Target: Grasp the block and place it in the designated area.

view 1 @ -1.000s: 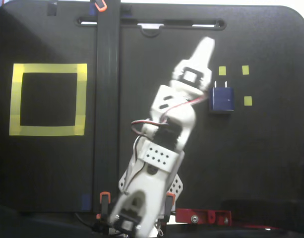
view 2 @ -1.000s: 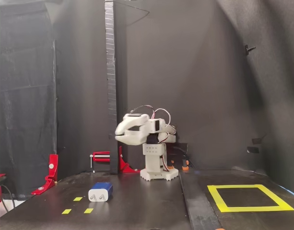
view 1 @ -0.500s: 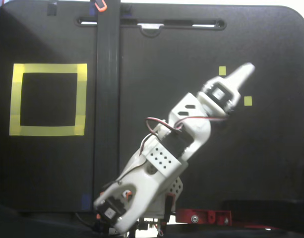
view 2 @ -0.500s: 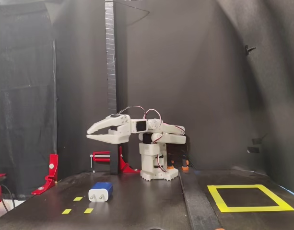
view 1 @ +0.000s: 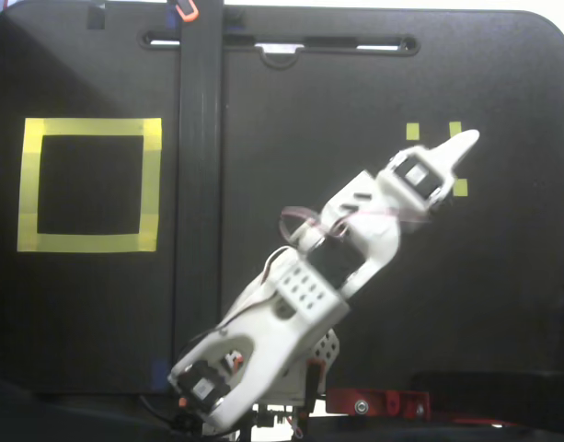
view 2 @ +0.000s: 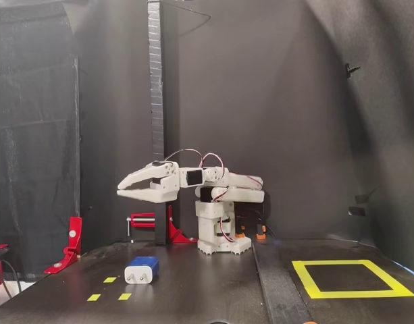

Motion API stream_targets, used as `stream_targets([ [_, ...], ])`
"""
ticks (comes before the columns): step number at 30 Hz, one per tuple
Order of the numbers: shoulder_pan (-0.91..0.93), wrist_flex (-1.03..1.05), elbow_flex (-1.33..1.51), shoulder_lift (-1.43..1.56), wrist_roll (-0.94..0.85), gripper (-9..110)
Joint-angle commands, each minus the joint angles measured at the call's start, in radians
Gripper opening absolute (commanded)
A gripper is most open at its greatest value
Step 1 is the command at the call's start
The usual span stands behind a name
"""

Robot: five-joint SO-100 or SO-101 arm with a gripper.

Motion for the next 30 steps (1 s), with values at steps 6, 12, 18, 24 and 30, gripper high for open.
stream_targets([
  [6, -0.021, 0.23, -0.525, -0.413, -0.008, 0],
  [12, -0.031, 0.446, -0.77, -0.624, -0.037, 0],
  [18, -0.034, 0.761, -1.031, -0.831, -0.086, 0],
  [24, -0.038, 0.942, -1.137, -0.942, -0.14, 0],
  [30, -0.04, 1.083, -1.249, -1.058, -0.189, 0],
])
